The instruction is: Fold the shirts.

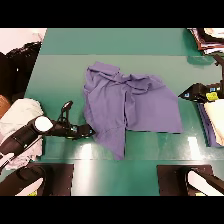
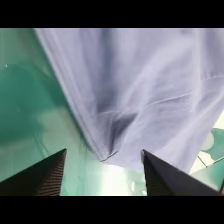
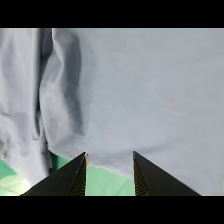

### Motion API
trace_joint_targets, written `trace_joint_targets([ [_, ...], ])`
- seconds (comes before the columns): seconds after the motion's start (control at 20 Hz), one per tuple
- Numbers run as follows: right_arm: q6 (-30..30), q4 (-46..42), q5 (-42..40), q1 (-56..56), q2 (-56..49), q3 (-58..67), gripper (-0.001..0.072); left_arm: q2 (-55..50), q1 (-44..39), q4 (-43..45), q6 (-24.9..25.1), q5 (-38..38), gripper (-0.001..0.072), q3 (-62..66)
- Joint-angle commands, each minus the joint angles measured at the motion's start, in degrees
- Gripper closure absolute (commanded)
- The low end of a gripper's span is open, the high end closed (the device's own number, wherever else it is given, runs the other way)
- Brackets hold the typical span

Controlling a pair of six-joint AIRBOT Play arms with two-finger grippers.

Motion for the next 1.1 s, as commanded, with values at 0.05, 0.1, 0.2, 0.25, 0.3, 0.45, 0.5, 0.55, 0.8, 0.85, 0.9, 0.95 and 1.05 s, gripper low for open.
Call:
trace_joint_targets([
  [0.05, -0.04, 1.40, 0.35, -0.13, 0.15, -0.11, 0.0387, 0.24, -6.14, -0.63, -4.37, 6.82, 0.0148, -1.79],
  [0.1, -0.04, 1.38, 0.28, -0.13, 0.15, -0.11, 0.0387, 0.24, -7.28, -0.70, -4.70, 7.67, 0.0148, -1.88],
  [0.2, -0.02, 1.38, 0.39, -0.13, 0.15, -0.11, 0.0388, -0.26, -9.31, -0.98, -4.85, 8.83, 0.0149, -1.88],
  [0.25, -0.02, 1.38, 0.50, -0.13, 0.15, -0.11, 0.0388, -1.44, -9.99, -0.98, -5.20, 8.76, 0.0149, -1.88],
  [0.3, -0.02, 1.38, 0.83, -0.13, 0.15, -0.11, 0.0388, -2.60, -10.43, -1.03, -5.38, 8.48, 0.0149, -1.88],
  [0.45, -0.02, 1.36, 1.86, -0.13, 0.15, -0.11, 0.0388, -5.38, -10.40, -2.84, -5.81, 10.47, 0.0148, -1.84],
  [0.5, -0.02, 1.36, 1.86, -0.13, 0.15, -0.11, 0.0389, -5.42, -10.40, -3.96, -5.79, 12.70, 0.0148, -1.79],
  [0.55, -0.04, 1.33, 1.86, -0.13, 0.15, -0.11, 0.0389, -5.42, -10.40, -4.52, -5.81, 14.43, 0.0149, -1.73],
  [0.8, -0.20, -3.50, 4.55, -0.66, 0.15, -0.17, 0.0411, -5.40, -9.01, -3.93, -5.68, 14.45, 0.0684, -0.81],
  [0.85, -0.22, -5.79, 5.62, -1.49, 0.15, -0.20, 0.0411, -5.40, -6.80, -2.51, -5.38, 12.33, 0.0684, 0.15],
  [0.9, -0.24, -7.54, 6.51, -2.67, 0.15, -0.48, 0.0411, -5.38, -4.00, -0.50, -4.13, 9.79, 0.0684, 1.36],
  [0.95, -0.28, -8.35, 6.69, -4.48, 0.17, -1.75, 0.0411, -5.38, -0.59, 1.84, -2.34, 6.56, 0.0684, 3.02],
  [1.05, -1.57, -8.28, 6.60, -9.29, 0.13, -7.06, 0.0411, -4.52, 5.84, 5.64, 0.66, 1.18, 0.0684, 6.45],
])
